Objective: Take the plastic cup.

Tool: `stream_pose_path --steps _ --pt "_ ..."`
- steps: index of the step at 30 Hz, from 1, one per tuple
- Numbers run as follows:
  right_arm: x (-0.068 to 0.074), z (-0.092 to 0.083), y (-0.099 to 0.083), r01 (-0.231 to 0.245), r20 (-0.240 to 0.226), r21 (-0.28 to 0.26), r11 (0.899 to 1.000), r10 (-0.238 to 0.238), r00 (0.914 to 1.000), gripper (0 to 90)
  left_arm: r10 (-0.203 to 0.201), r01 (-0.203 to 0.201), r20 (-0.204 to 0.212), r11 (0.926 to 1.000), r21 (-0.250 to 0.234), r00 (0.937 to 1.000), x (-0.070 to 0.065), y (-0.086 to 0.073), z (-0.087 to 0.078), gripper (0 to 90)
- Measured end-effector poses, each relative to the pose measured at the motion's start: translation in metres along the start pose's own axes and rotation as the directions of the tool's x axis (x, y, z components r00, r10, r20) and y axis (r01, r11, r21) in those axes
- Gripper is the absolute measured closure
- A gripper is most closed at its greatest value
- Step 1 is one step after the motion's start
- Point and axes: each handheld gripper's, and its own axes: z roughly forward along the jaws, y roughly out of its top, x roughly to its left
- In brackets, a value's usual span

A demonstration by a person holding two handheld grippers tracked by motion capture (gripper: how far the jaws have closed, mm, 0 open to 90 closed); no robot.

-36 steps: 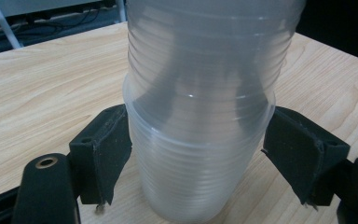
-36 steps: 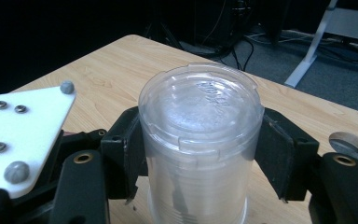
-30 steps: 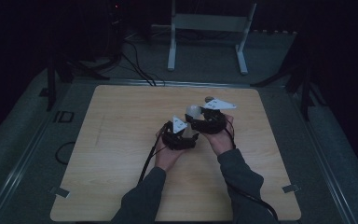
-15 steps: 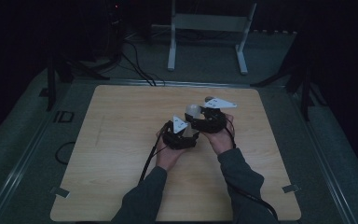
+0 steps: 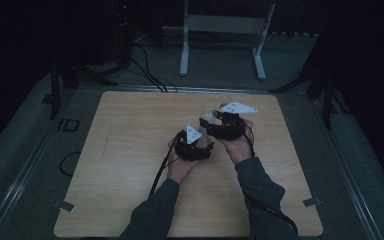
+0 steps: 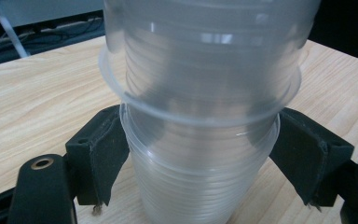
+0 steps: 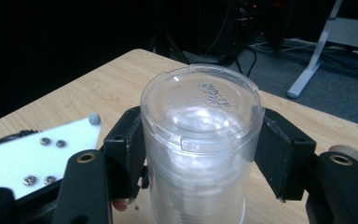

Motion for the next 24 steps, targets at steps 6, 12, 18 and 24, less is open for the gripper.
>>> stream_pose_path --steps 6,12,18,24 --pt "0.002 -0.004 0.007 0.011 0.002 -0.010 1.000 -0.011 0.9999 38.9 -0.011 0.011 0.007 0.9999 -0.001 0.9999 0.000 0.000 0.000 20.9" --pt "0.002 -0.009 0.014 0.010 -0.011 -0.025 1.000 -0.010 0.9999 38.9 0.000 0.000 0.014 1.0000 0.001 0.9999 -0.001 0.000 -0.003 18.5" --pt "0.001 -0.014 0.020 0.008 -0.008 -0.033 0.999 -0.008 0.9999 38.9 -0.012 0.012 0.026 0.9999 -0.002 0.9996 0.001 0.002 -0.006 18.9" --pt "0.003 -0.015 0.023 0.017 -0.012 -0.037 0.999 -0.018 0.9998 38.9 -0.011 0.011 0.034 0.9998 -0.019 0.9994 0.001 0.004 -0.012 19.8"
